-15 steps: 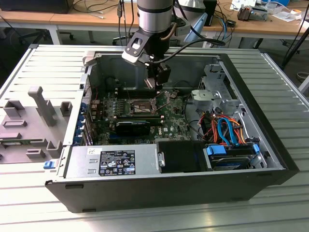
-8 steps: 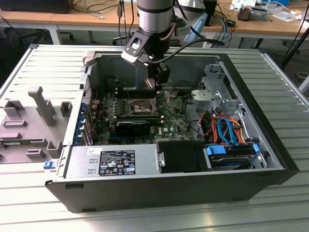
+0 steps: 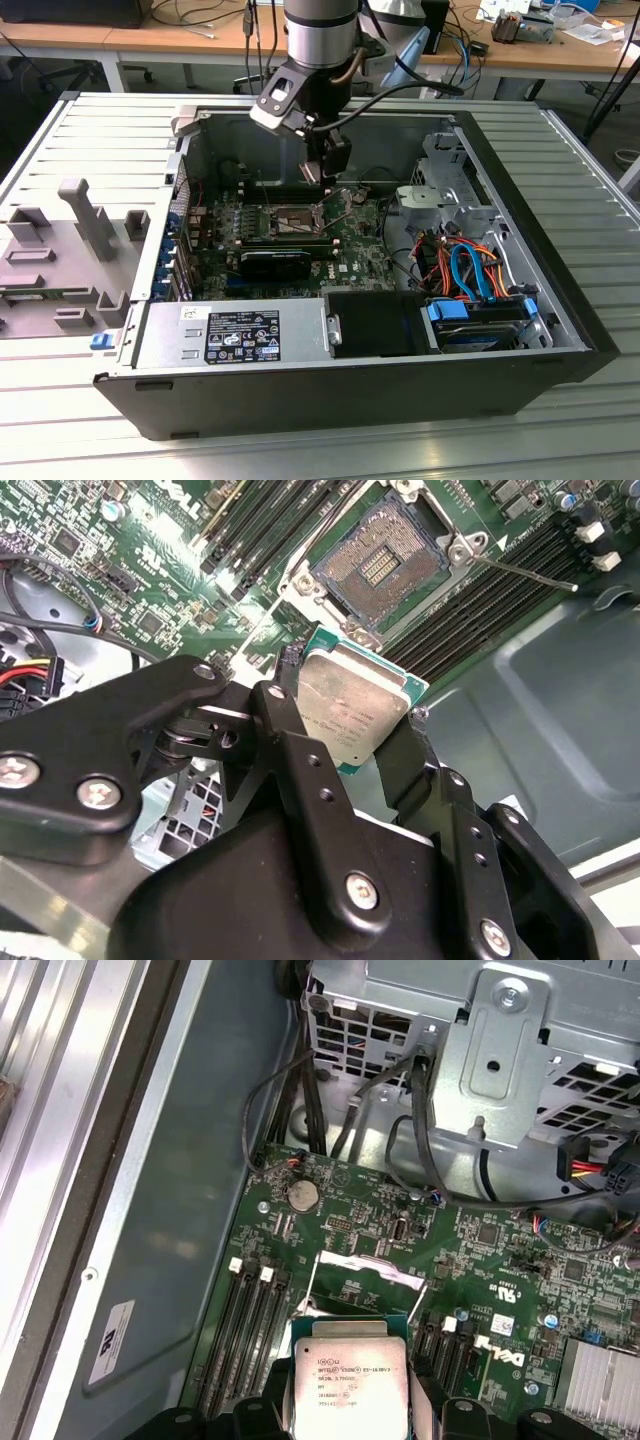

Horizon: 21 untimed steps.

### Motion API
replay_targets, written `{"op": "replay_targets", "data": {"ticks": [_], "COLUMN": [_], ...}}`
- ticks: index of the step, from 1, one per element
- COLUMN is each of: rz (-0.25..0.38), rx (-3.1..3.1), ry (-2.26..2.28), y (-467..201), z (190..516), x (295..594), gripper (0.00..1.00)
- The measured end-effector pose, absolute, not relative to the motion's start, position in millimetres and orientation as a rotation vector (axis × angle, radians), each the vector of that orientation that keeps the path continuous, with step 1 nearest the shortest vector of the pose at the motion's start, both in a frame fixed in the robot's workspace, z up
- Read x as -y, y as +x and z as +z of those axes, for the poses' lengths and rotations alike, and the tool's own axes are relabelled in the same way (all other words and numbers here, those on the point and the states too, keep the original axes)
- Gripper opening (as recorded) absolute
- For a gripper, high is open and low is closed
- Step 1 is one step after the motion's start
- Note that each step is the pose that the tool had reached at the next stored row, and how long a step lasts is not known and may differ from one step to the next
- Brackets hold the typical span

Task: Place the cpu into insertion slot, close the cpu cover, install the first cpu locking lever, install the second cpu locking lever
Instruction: 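Place the cpu into insertion slot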

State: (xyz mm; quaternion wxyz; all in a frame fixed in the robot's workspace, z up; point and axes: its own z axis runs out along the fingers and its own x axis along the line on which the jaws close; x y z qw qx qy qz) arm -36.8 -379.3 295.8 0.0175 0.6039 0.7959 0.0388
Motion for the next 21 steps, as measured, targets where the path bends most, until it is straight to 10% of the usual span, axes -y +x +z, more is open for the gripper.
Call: {"op": "replay_targets", "data": {"ticks": [21], "rz": [0.118], "rx": [-2.395], "ry": [1.970], "y": [-36.9], "z": [294.9], "x": [379.3], "gripper": [0.55]}}
